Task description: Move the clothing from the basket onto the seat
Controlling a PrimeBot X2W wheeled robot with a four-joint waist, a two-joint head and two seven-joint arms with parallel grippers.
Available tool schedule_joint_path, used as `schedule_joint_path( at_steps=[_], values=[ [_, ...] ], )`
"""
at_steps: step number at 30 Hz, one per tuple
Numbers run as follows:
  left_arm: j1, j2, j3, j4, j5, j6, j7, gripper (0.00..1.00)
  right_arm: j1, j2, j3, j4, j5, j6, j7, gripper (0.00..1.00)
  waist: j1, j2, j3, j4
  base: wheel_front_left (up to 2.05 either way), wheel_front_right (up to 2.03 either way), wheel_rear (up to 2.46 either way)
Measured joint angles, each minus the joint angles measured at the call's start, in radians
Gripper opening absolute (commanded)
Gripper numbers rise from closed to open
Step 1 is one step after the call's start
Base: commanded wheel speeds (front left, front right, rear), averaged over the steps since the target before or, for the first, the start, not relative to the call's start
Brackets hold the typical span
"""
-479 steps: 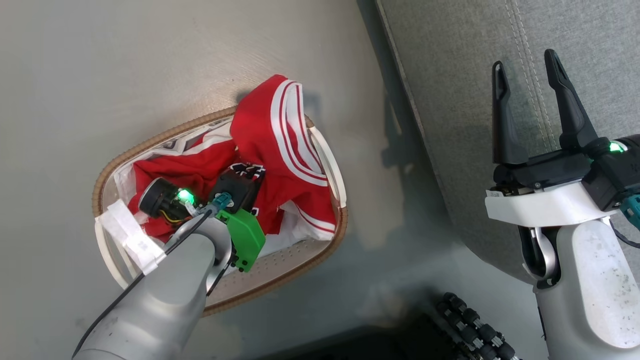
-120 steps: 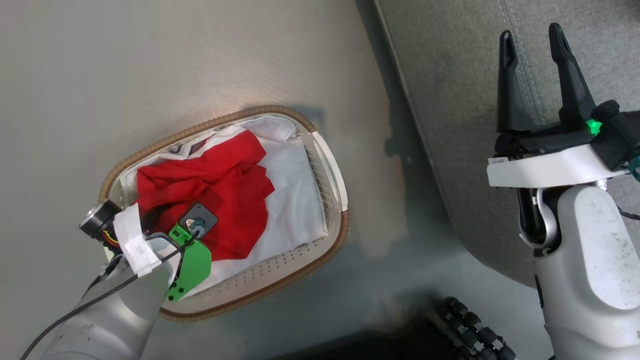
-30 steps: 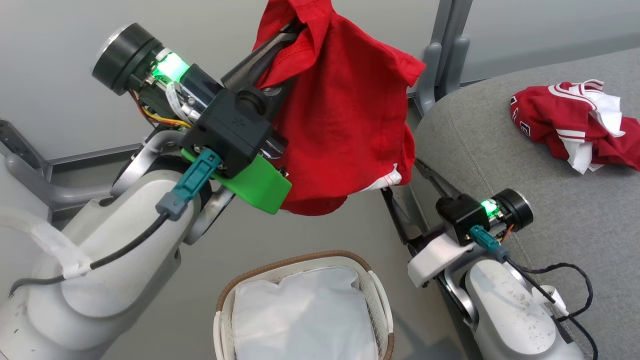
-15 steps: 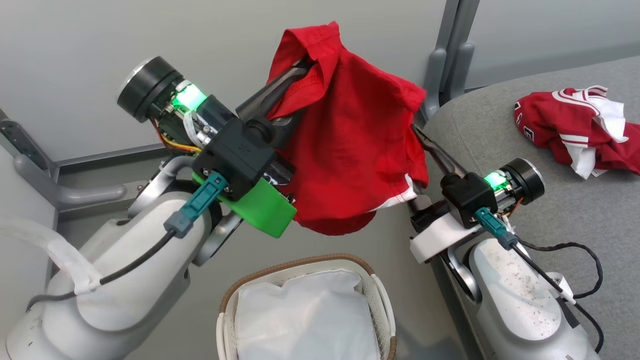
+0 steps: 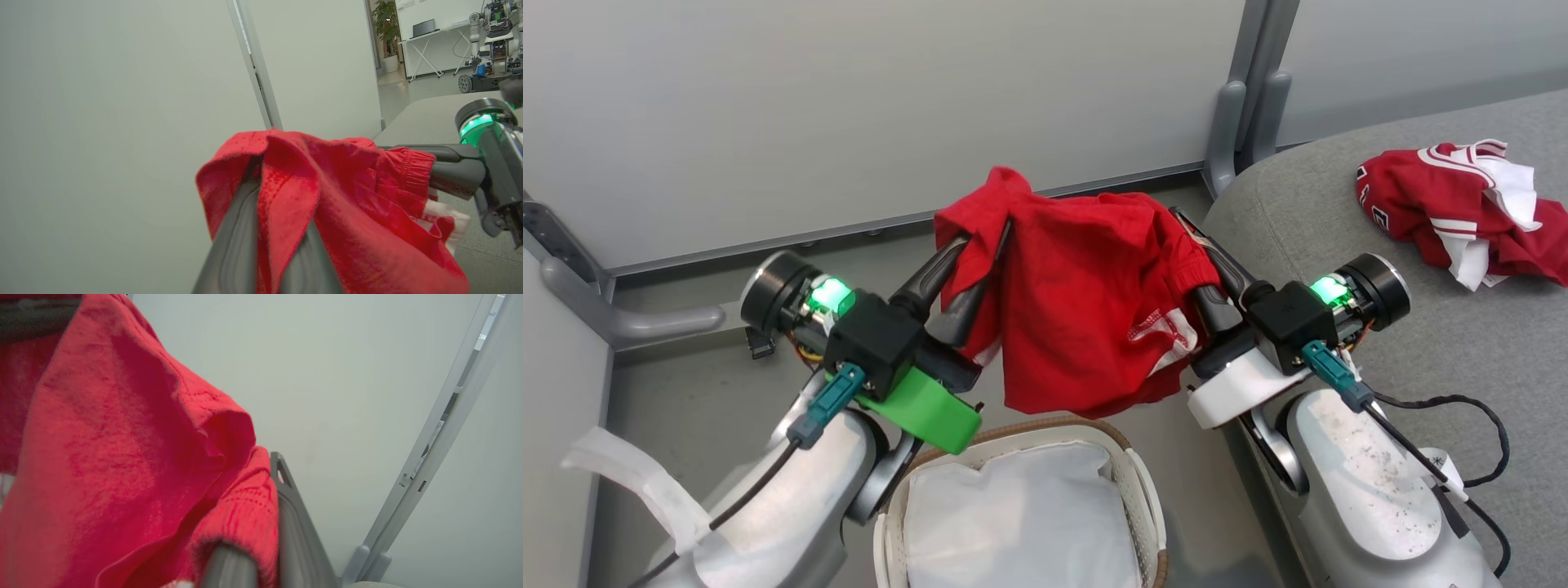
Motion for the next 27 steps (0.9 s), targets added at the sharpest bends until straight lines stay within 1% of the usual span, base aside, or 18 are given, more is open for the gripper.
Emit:
schedule_joint_path(
  at_steps=[5, 8, 10, 13, 18, 21, 27],
  values=[
    [0.086, -0.041, 0.026, 0.063, -0.032, 0.018, -0.040, 1.00, 0.009, 0.000, -0.016, -0.024, 0.000, 0.000, 0.000, 0.00, 0.0000, 0.0000, 0.007, -0.002, 0.00, 0.00, 0.00],
    [0.142, -0.066, 0.036, 0.102, -0.037, 0.017, -0.042, 1.00, 0.021, 0.000, -0.033, -0.033, 0.000, 0.000, 0.000, 0.00, 0.0000, 0.0000, 0.012, 0.001, 0.00, 0.00, 0.00],
    [0.175, -0.086, 0.060, 0.109, -0.039, 0.010, -0.044, 1.00, 0.023, 0.000, -0.045, -0.041, 0.000, 0.000, 0.000, 0.00, 0.0000, 0.0000, 0.016, 0.002, 0.00, 0.00, 0.00],
    [0.231, -0.115, 0.100, 0.119, -0.031, -0.012, -0.046, 1.00, 0.035, 0.000, -0.061, -0.049, 0.000, 0.000, 0.000, 0.00, 0.0000, 0.0000, 0.023, 0.003, 0.00, 0.00, 0.00],
    [0.306, -0.139, 0.155, 0.153, -0.007, -0.052, -0.047, 1.00, 0.041, 0.000, -0.086, -0.062, -0.005, 0.000, 0.000, 0.00, 0.0000, 0.0000, 0.031, 0.000, 0.00, 0.00, 0.00],
    [0.334, -0.152, 0.190, 0.171, 0.014, -0.076, -0.047, 1.00, 0.046, 0.000, -0.109, -0.068, -0.009, 0.000, 0.000, 0.00, 0.0000, 0.0000, 0.034, -0.002, 0.00, 0.00, 0.00],
    [0.368, -0.180, 0.250, 0.189, 0.058, -0.110, -0.047, 1.00, 0.051, 0.000, -0.155, -0.081, -0.026, 0.000, 0.000, 0.00, 0.0000, 0.0000, 0.040, -0.004, 0.00, 0.00, 0.00]
  ],
)
